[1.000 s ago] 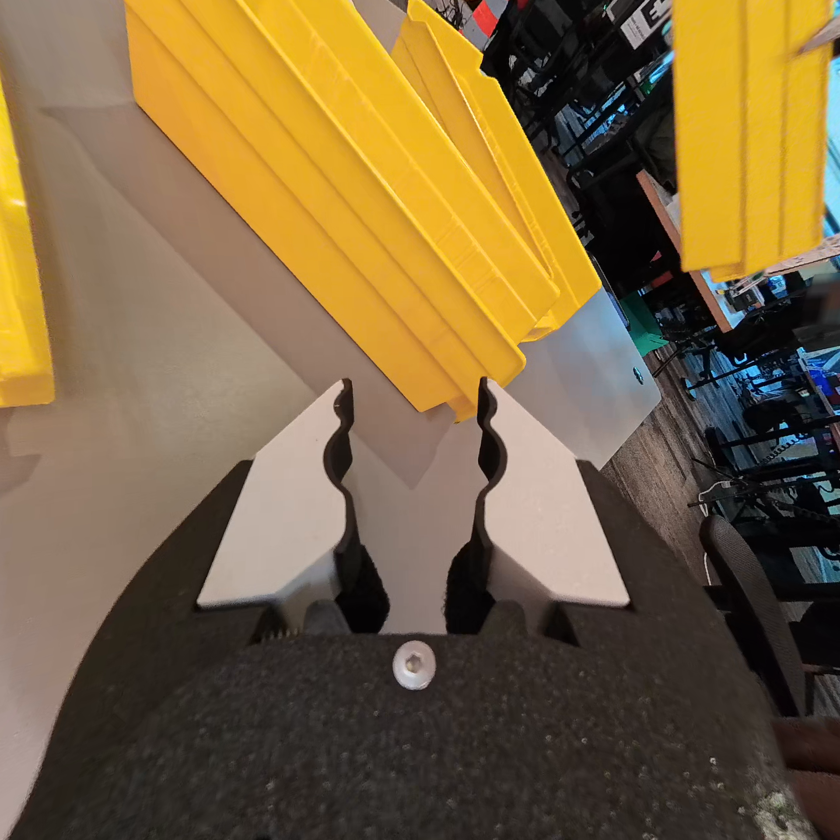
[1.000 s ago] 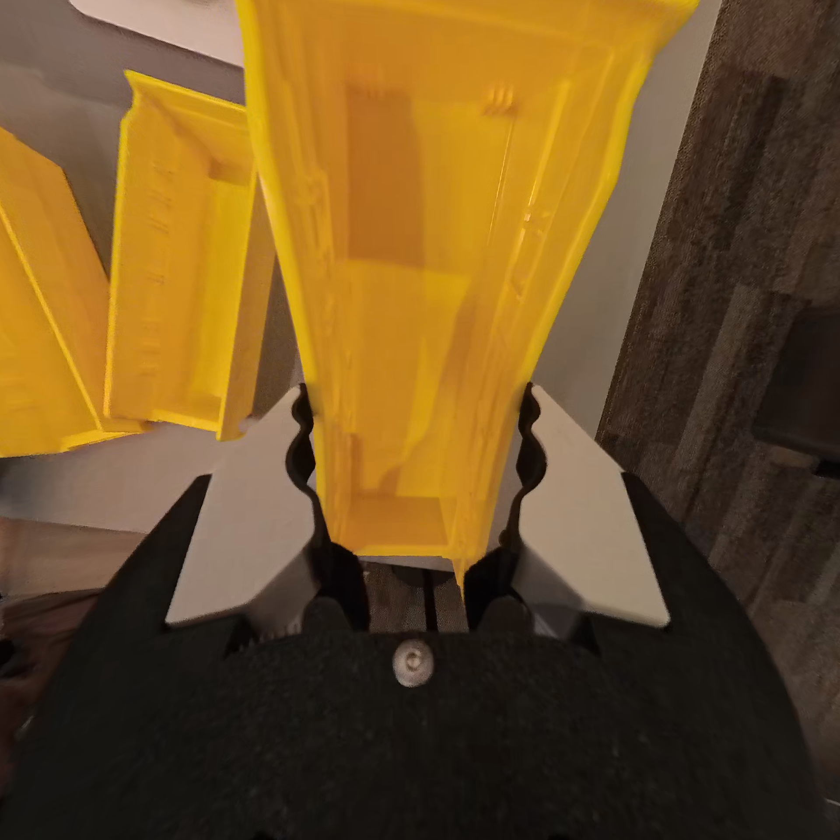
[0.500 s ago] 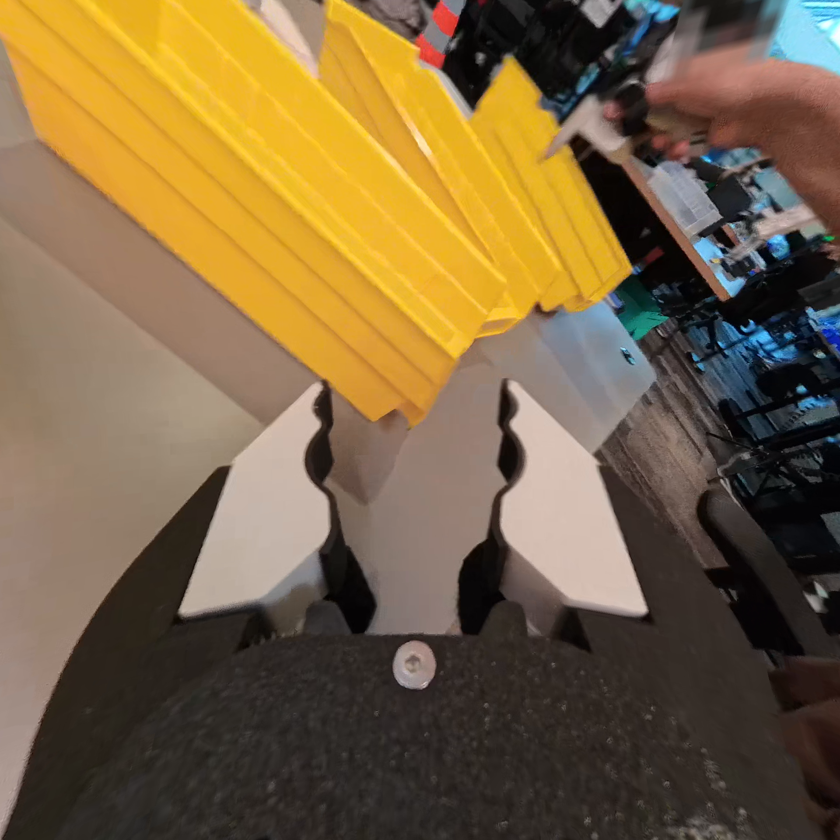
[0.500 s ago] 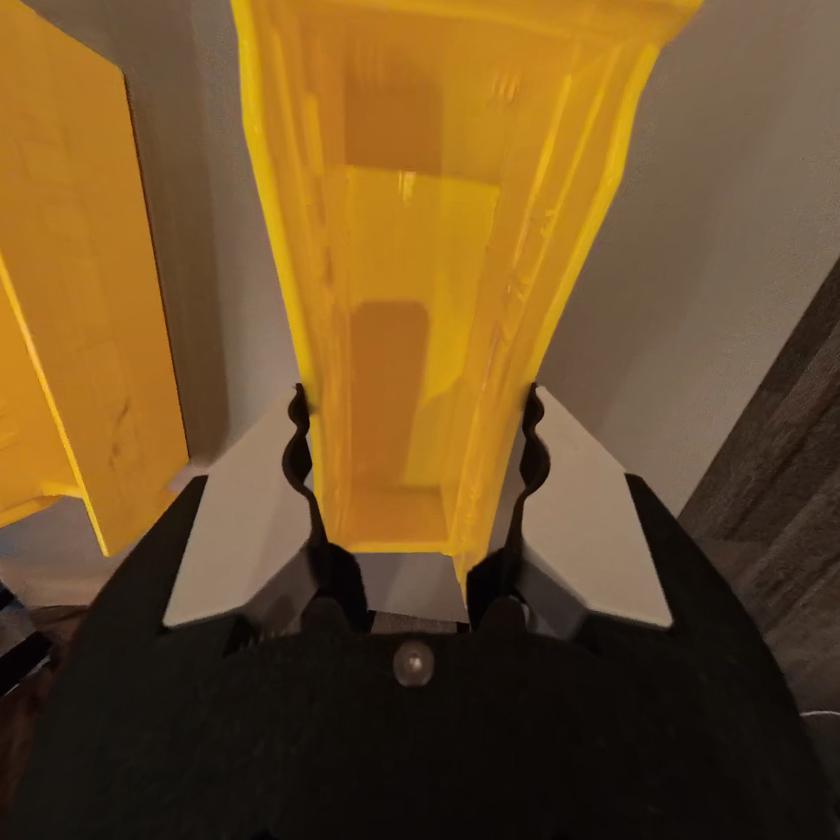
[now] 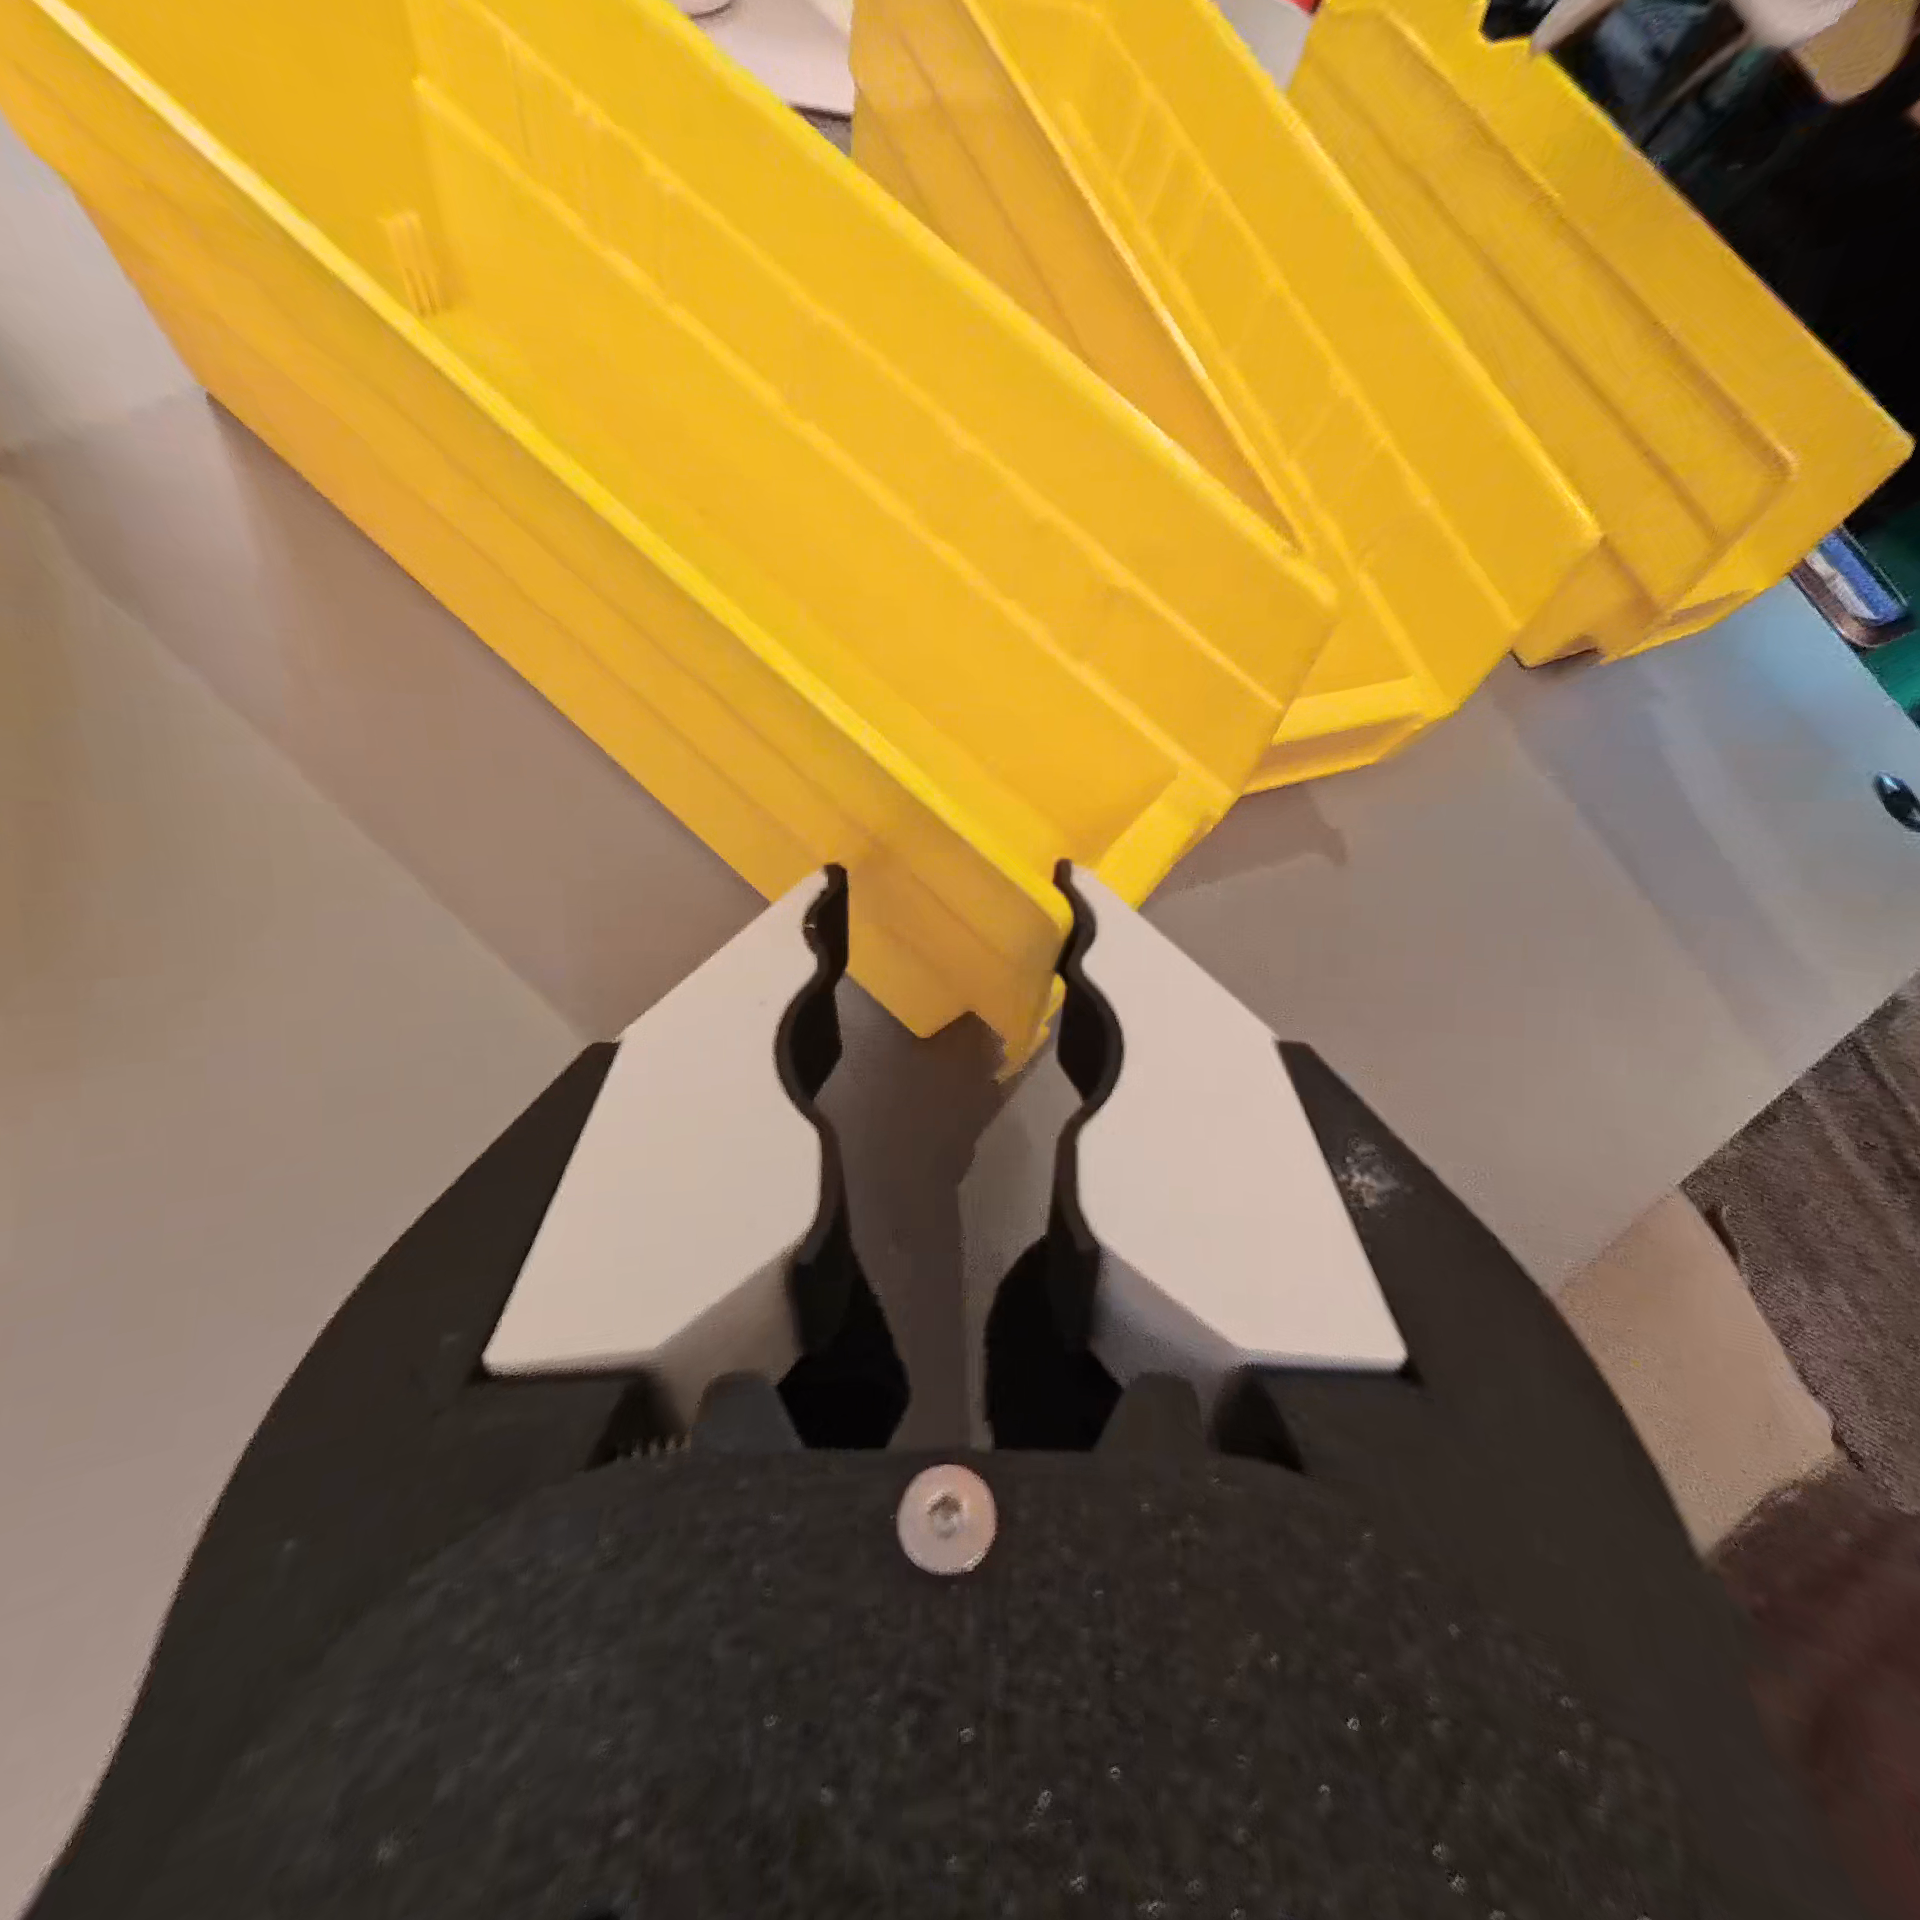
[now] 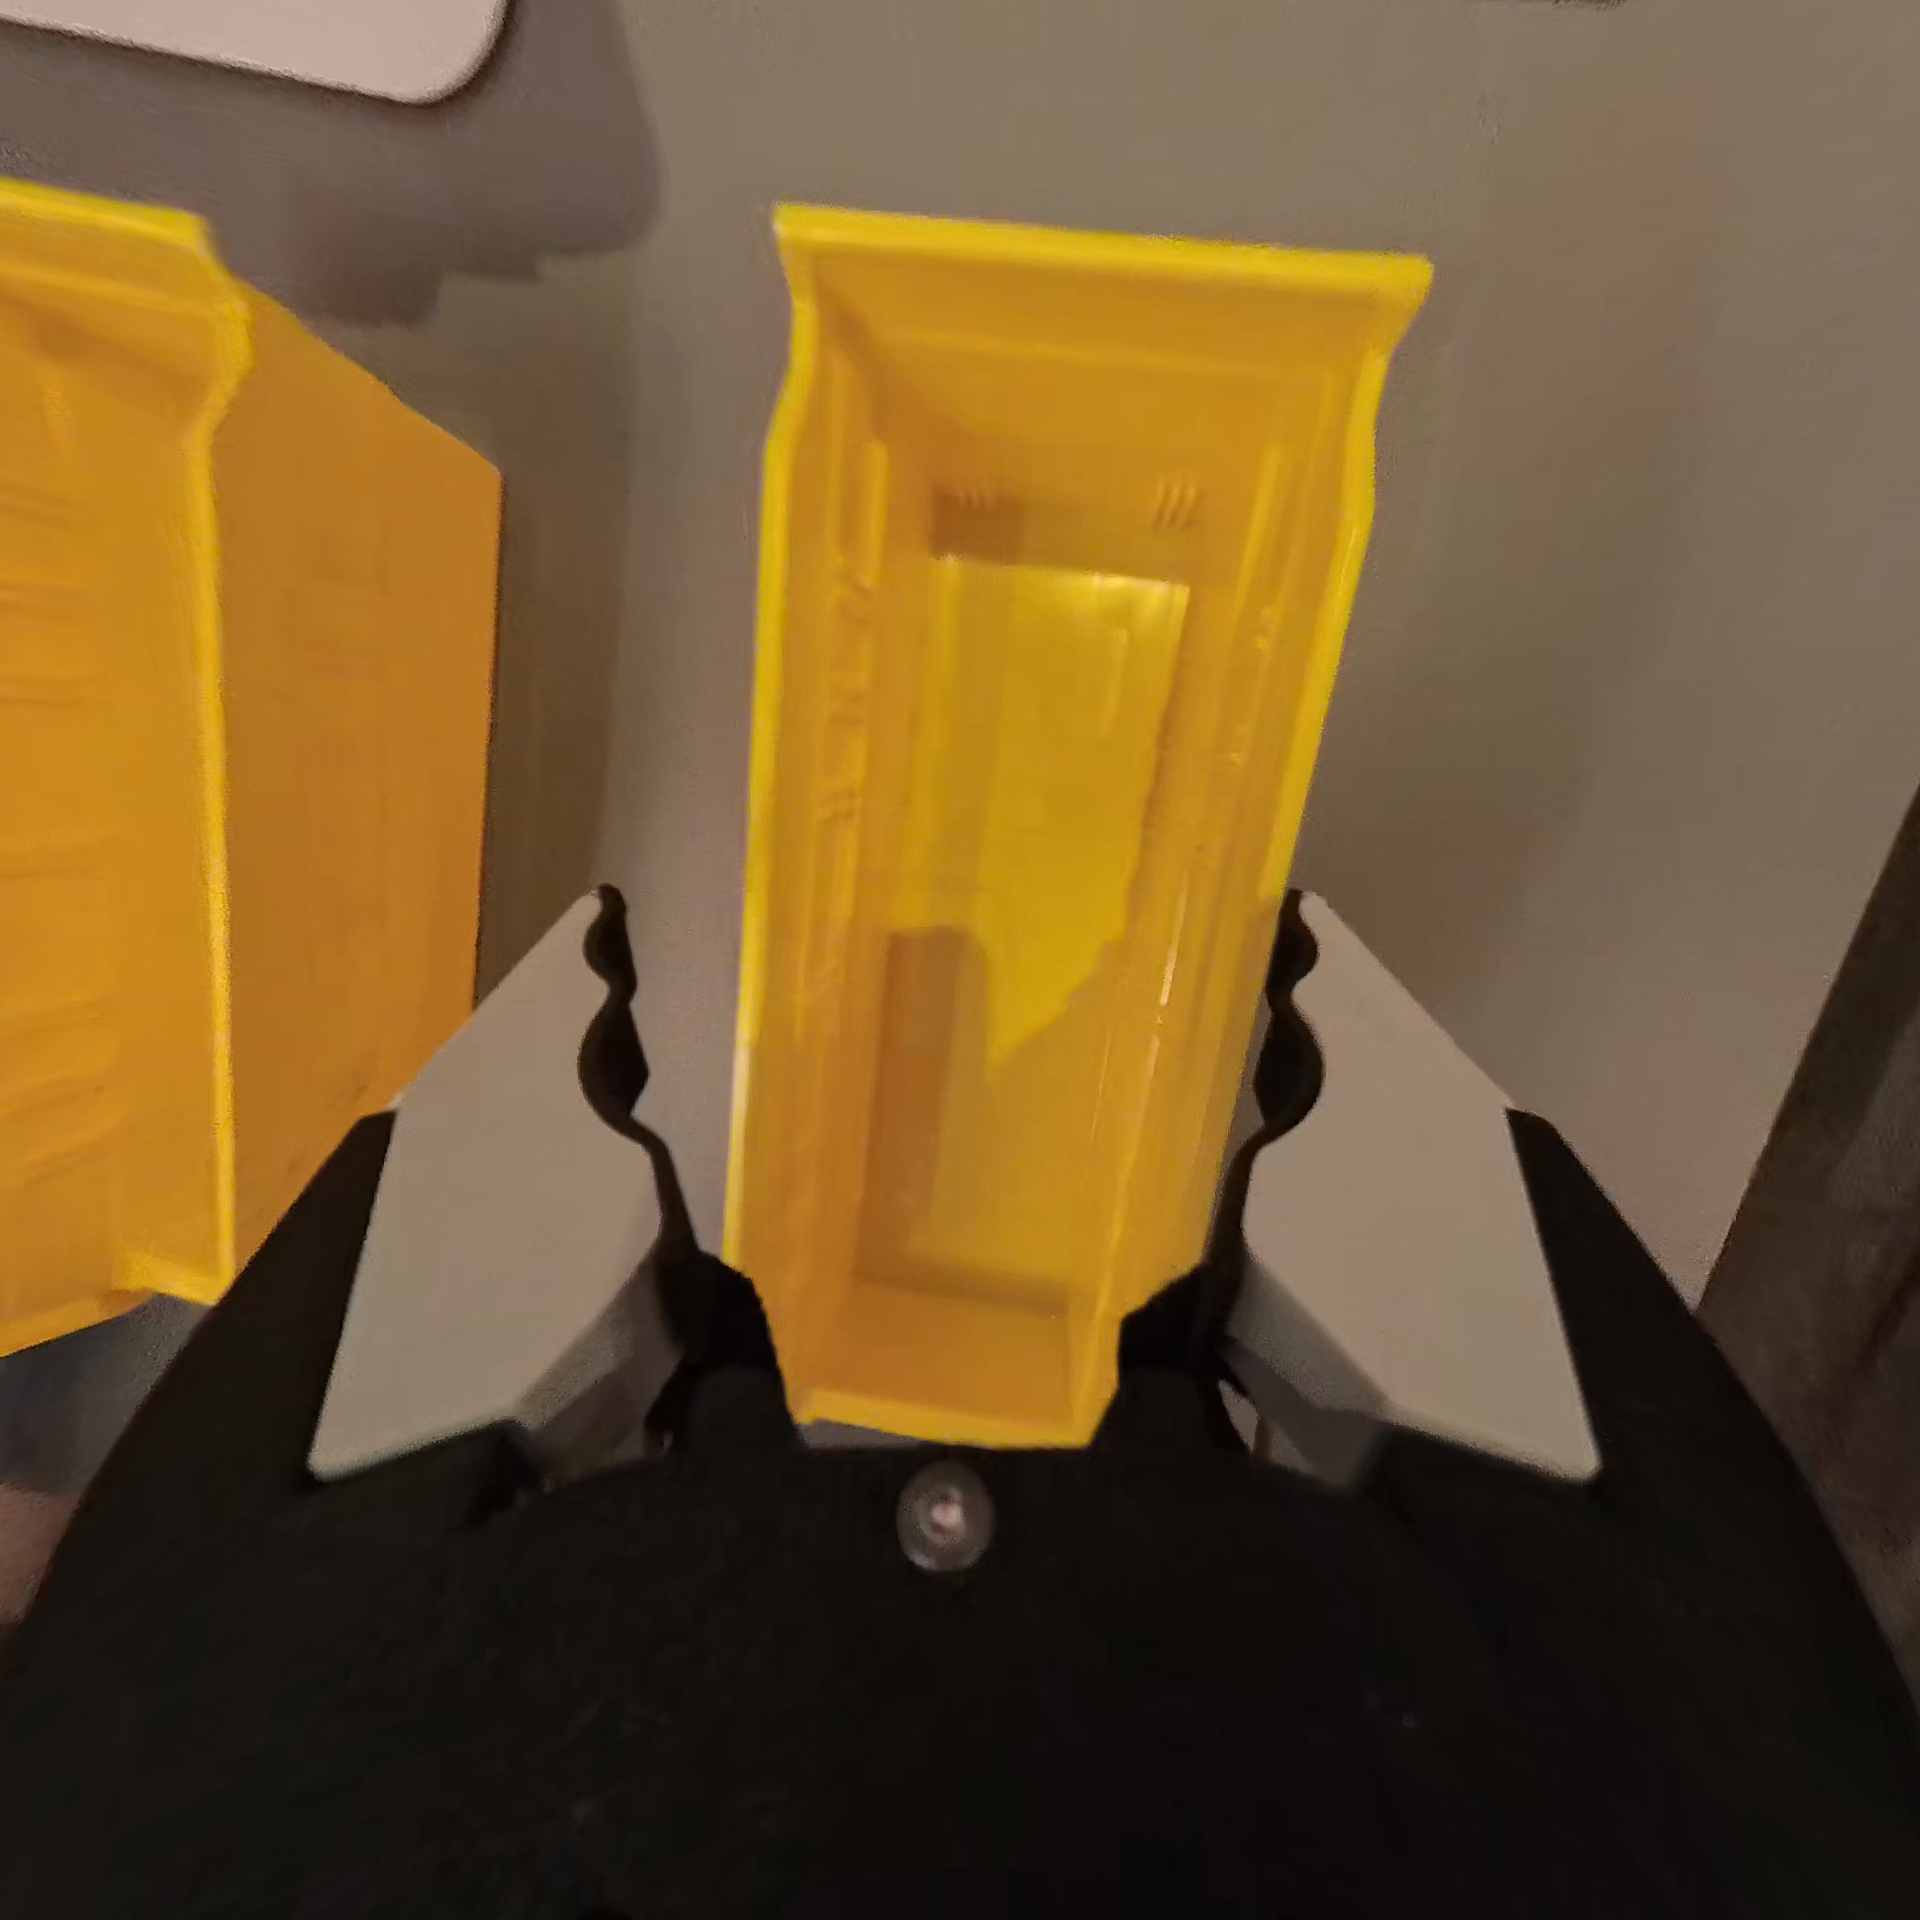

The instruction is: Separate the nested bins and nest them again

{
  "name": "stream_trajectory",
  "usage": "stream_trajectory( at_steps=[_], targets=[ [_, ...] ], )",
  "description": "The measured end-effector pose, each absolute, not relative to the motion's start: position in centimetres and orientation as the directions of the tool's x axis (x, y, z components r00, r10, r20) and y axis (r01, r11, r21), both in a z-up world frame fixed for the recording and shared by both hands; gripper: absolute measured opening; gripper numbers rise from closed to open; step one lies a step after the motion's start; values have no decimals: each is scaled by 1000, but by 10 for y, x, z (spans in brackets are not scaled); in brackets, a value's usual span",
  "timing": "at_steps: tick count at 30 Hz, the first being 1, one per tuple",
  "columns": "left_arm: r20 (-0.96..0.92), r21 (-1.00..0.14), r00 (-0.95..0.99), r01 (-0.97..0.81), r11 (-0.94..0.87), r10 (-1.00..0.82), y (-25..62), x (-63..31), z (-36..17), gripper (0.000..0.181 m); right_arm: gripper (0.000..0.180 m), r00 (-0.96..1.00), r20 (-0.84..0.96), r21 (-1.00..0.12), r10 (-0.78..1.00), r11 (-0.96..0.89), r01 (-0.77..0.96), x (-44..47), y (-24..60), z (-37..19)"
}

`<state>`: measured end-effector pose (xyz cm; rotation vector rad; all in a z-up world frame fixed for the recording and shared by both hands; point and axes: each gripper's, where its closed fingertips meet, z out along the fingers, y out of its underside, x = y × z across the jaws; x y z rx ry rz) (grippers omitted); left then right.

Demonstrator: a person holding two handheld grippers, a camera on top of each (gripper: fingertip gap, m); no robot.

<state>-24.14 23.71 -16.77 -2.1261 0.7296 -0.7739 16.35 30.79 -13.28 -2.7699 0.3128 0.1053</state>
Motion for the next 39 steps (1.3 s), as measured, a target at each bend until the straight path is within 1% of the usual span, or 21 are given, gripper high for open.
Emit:
stream_trajectory(
  at_steps=[3, 4, 6, 8, 10, 12, 13, 14, 17, 18, 20, 23, 27, 29, 30, 34, 39],
  targets=[
    [267, -799, 702, -221, -559, -660, 250, -261, -168, 24, 119, 992, -56, -557, -110, -822, -123, 136, 296, -90],
    [237, -801, 729, -227, -553, -642, 258, -271, -169, 19, 114, 996, -33, -623, -81, -778, -84, 120, 284, -78],
    [196, -801, 766, -236, -551, -612, 273, -290, -170, 13, 97, 1000, -23, -730, -6, -683, -21, 72, 253, -70],
    [199, -800, 783, -217, -559, -589, 285, -300, -171, 9, 92, 998, -20, -757, 56, -653, 22, 18, 218, -89],
    [195, -800, 793, -212, -561, -578, 294, -304, -171, 7, 84, 993, -62, -782, 103, -623, 16, -35, 193, -115],
    [146, -807, 800, -244, -538, -582, 301, -306, -172, 4, 71, 993, -93, -811, 69, -584, -35, -64, 184, -135],
    [107, -808, 801, -275, -522, -589, 304, -308, -173, 3, 61, 995, -88, -826, 43, -562, -48, -69, 186, -142],
    [90, -805, 802, -290, -517, -590, 306, -310, -174, 2, 54, 996, -85, -828, 30, -558, -54, -72, 192, -150],
    [167, -798, 797, -237, -554, -581, 307, -307, -174, 1, 51, 994, -107, -804, 35, -591, -65, -77, 214, -170],
    [175, -796, 793, -234, -558, -583, 307, -306, -173, 1, 41, 994, -104, -794, 22, -604, -70, -73, 219, -174],
    [205, -797, 778, -220, -563, -595, 303, -299, -171, 4, 12, 996, -83, -795, -27, -600, -82, -59, 223, -177],
    [236, -795, 766, -201, -572, -597, 297, -293, -171, 5, 9, 995, -90, -801, -42, -590, -97, -53, 223, -177],
    [222, -803, 803, -171, -570, -553, 296, -300, -172, 1, 3, 995, 3, -797, -98, -601, -57, -34, 221, -177],
    [127, -822, 850, -197, -534, -511, 300, -314, -172, 0, 1, 993, -17, -796, -117, -600, -84, -27, 220, -178],
    [118, -831, 865, -183, -525, -488, 301, -318, -171, 0, 1, 991, -34, -792, -130, -602, -106, -25, 219, -177],
    [174, -833, 895, -89, -546, -412, 309, -307, -172, 0, 1, 974, -67, -800, -215, -571, -181, -24, 215, -177],
    [203, -826, 898, -58, -561, -391, 315, -290, -171, 0, 1, 956, -98, -817, -277, -527, -236, -24, 215, -177]
  ],
)
